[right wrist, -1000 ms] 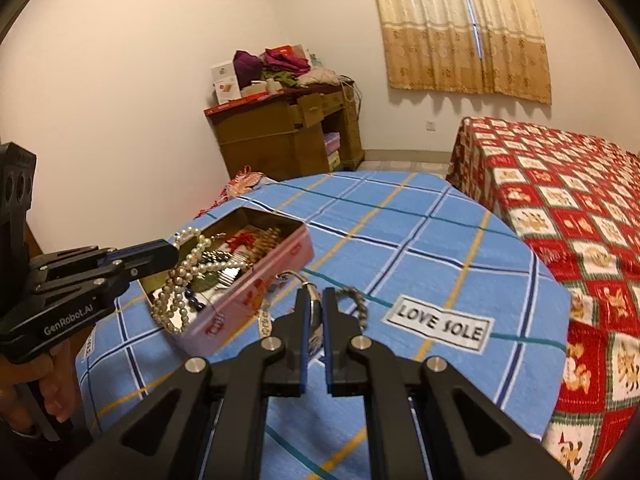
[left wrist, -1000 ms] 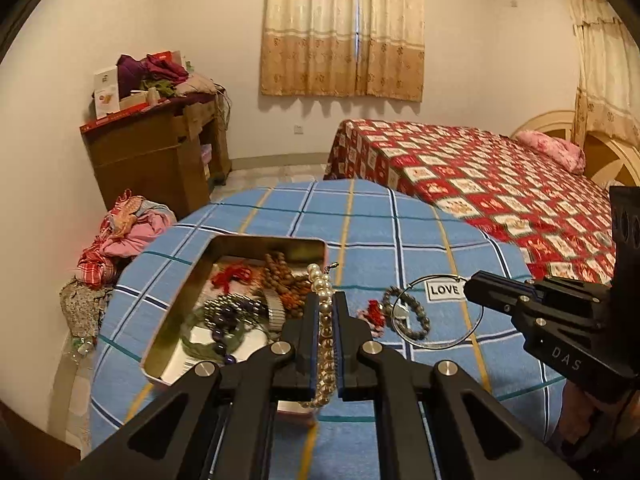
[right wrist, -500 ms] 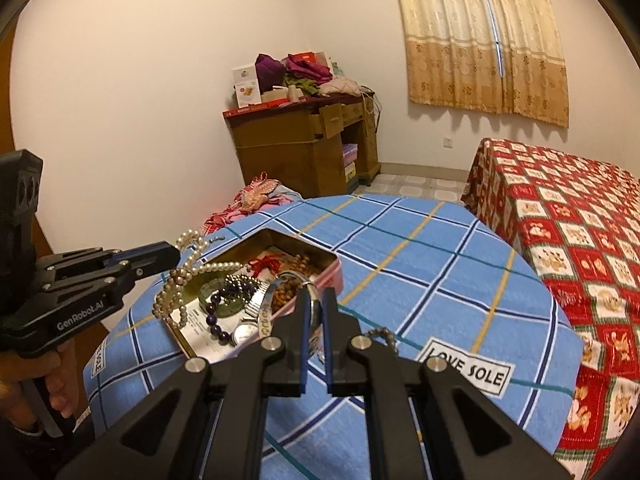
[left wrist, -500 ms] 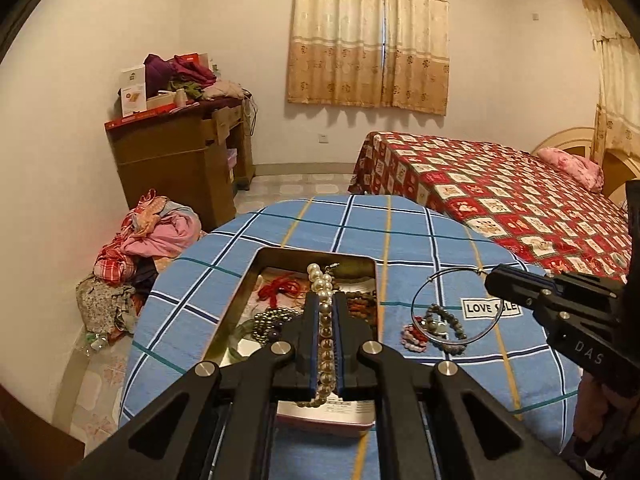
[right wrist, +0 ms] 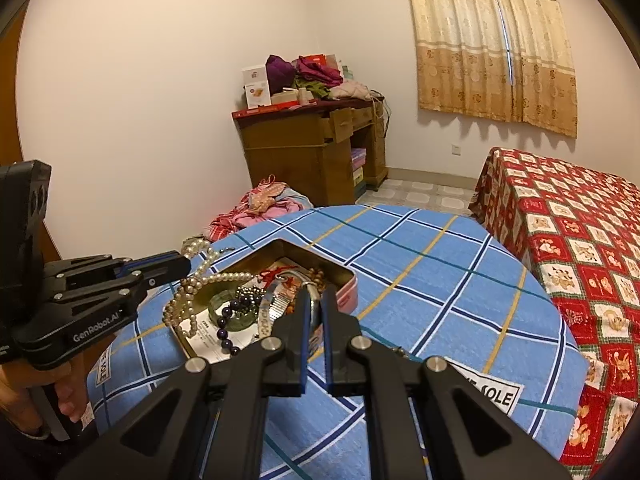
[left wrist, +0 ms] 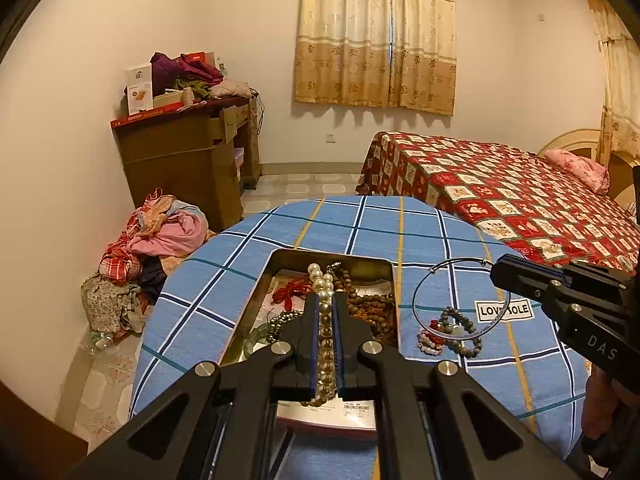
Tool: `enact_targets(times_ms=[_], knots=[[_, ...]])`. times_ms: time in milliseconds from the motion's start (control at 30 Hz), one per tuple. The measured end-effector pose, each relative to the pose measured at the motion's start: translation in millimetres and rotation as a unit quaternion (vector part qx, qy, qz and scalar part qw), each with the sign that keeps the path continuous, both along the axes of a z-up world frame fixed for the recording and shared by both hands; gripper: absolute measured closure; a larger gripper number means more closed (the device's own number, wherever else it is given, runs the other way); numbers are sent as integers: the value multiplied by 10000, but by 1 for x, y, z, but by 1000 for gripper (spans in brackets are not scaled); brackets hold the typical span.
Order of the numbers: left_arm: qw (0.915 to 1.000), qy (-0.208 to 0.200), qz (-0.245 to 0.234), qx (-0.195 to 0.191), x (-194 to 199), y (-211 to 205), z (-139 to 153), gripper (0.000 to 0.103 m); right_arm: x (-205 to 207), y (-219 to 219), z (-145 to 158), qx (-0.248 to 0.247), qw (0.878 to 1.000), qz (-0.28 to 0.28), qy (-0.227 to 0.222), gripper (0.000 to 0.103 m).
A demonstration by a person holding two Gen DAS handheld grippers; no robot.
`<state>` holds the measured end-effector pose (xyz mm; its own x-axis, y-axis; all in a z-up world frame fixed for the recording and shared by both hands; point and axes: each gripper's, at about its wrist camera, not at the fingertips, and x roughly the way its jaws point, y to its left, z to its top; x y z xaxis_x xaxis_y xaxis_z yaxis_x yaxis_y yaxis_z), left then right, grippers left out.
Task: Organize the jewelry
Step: 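Carry the pearl necklace and the bangle over the tin with both grippers, then lower both held items into the tin and open both grippers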
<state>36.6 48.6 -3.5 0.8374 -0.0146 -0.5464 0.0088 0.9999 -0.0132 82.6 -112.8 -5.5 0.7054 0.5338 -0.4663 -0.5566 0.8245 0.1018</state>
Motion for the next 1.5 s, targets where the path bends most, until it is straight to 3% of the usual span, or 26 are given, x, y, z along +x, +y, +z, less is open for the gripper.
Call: enact_targets(times_ms=[667, 1500], knots=[[9996, 81, 243, 148, 24, 28, -4, 98, 12, 31, 2, -51, 9997, 246, -15, 96], [9979, 501, 409, 97, 38, 38, -39, 98, 17, 82, -38, -551, 9956, 631, 411, 96]])
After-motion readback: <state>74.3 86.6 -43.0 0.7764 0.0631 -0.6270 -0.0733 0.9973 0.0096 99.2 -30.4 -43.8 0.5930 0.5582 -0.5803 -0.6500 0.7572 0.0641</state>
